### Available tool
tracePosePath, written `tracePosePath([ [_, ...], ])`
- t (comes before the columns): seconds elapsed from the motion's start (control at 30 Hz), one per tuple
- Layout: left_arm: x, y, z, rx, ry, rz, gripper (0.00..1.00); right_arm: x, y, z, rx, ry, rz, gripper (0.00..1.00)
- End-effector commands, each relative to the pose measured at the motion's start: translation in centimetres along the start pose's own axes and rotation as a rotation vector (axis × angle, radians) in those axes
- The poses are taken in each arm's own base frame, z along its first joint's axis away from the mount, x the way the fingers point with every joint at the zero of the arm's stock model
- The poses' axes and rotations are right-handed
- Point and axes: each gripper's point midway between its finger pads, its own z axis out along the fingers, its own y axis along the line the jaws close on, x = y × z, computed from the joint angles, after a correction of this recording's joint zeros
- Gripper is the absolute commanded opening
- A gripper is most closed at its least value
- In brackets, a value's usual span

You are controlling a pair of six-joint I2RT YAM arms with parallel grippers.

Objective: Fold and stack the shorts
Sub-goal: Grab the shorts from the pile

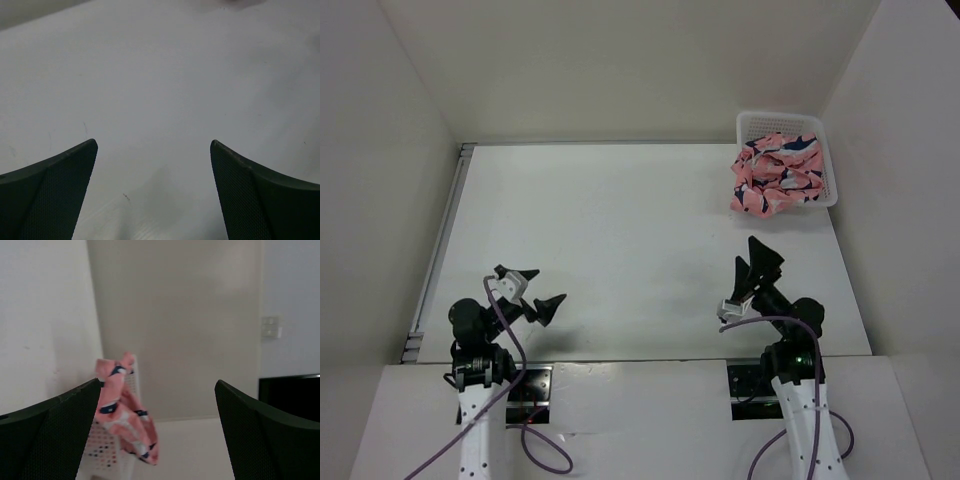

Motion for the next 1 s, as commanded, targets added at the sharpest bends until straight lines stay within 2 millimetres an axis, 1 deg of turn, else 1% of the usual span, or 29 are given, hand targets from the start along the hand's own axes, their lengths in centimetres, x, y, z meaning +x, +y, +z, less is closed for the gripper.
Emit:
tracePosePath([
  [0.0,-5.8,-1.5,0.4,0.127,-0.180,0.235,1.00,-2.9,-10.3,-0.9,0.266,-0.067,-0.274,1.00],
  [0.03,-7.5,-1.8,0.6,0.139,-0.218,0.281,1.00,-1.8,-10.1,0.4,0.210,-0.052,-0.195,1.00],
  [0.07,-8.5,-0.9,1.3,0.136,-0.189,0.241,1.00,-0.5,-11.2,1.1,0.196,-0.005,-0.139,1.00],
  [0.1,-9.6,0.5,2.0,0.084,-0.170,0.207,1.00,-0.3,-16.6,1.5,0.247,0.025,-0.102,1.00],
  [0.13,-10.4,1.2,3.0,0.070,-0.130,0.155,1.00,3.4,-14.8,5.0,0.152,0.098,0.195,1.00],
  [0.17,-13.8,3.5,5.3,0.047,-0.079,0.102,1.00,6.8,-16.1,6.0,0.196,0.254,0.371,1.00],
  [0.2,-15.1,5.0,6.8,0.008,-0.042,0.069,1.00,8.6,-21.5,6.9,0.291,0.327,0.497,1.00],
  [0.23,-15.2,6.7,8.4,-0.065,0.023,0.025,1.00,13.1,-16.9,10.5,0.204,0.481,0.663,1.00],
  [0.27,-13.6,8.4,10.6,-0.074,0.108,-0.034,1.00,16.3,-19.6,10.3,0.305,0.589,0.759,1.00],
  [0.3,-14.2,9.0,11.2,-0.074,0.117,-0.040,1.00,18.3,-17.9,10.8,0.277,0.656,0.823,1.00],
  [0.33,-14.6,8.7,11.8,-0.057,0.150,-0.061,1.00,19.9,-15.6,10.8,0.226,0.729,0.898,1.00],
  [0.37,-13.6,8.3,12.9,-0.037,0.190,-0.080,1.00,22.2,-14.2,11.4,0.244,0.777,1.012,1.00],
  [0.4,-13.9,8.9,13.5,-0.072,0.200,-0.073,1.00,23.3,-13.3,11.5,0.261,0.816,1.058,1.00],
  [0.43,-12.2,9.2,14.5,-0.069,0.256,-0.104,1.00,25.5,-9.8,12.3,0.234,0.896,1.114,1.00],
  [0.47,-11.5,9.5,14.9,-0.068,0.283,-0.120,1.00,27.0,-10.9,12.8,0.308,0.915,1.169,1.00],
  [0.5,-10.0,9.8,15.4,-0.065,0.326,-0.146,1.00,27.7,-9.3,13.1,0.280,0.964,1.198,1.00],
  [0.53,-9.4,9.6,15.4,-0.055,0.344,-0.160,1.00,28.8,-9.6,13.5,0.286,0.974,1.198,1.00],
  [0.57,-8.7,8.9,15.2,-0.028,0.362,-0.178,1.00,30.0,-6.9,14.0,0.233,1.022,1.191,1.00],
  [0.6,-8.0,8.3,14.9,-0.003,0.379,-0.196,1.00,30.7,-6.3,13.9,0.232,1.053,1.171,1.00],
  [0.63,-7.9,7.1,14.8,0.039,0.384,-0.204,1.00,31.2,-5.7,14.0,0.222,1.070,1.159,1.00],
  [0.67,-7.0,6.8,14.3,0.040,0.415,-0.225,1.00,31.7,-4.6,14.2,0.186,1.084,1.135,1.00],
  [0.7,-7.2,6.2,14.2,0.058,0.414,-0.224,1.00,32.3,-4.1,13.7,0.182,1.108,1.119,1.00],
  [0.8,-6.4,6.0,13.8,0.050,0.435,-0.235,1.00,33.1,-1.7,13.7,0.108,1.133,1.070,1.00],
  [0.83,-5.8,6.0,13.5,0.041,0.454,-0.243,1.00,33.2,-0.9,13.7,0.090,1.140,1.065,1.00],
  [0.87,-5.8,6.0,13.5,0.041,0.454,-0.243,1.00,33.5,0.2,13.7,0.061,1.153,1.057,1.00],
  [0.9,-5.3,5.9,13.3,0.041,0.463,-0.249,1.00,33.7,0.7,13.5,0.052,1.165,1.046,1.00],
  [0.93,-5.3,5.9,13.3,0.041,0.463,-0.249,1.00,33.7,1.2,13.5,0.044,1.170,1.048,0.83],
  [0.97,-5.3,6.1,13.3,0.032,0.465,-0.247,1.00,34.1,1.6,13.4,0.051,1.186,1.040,0.69],
])
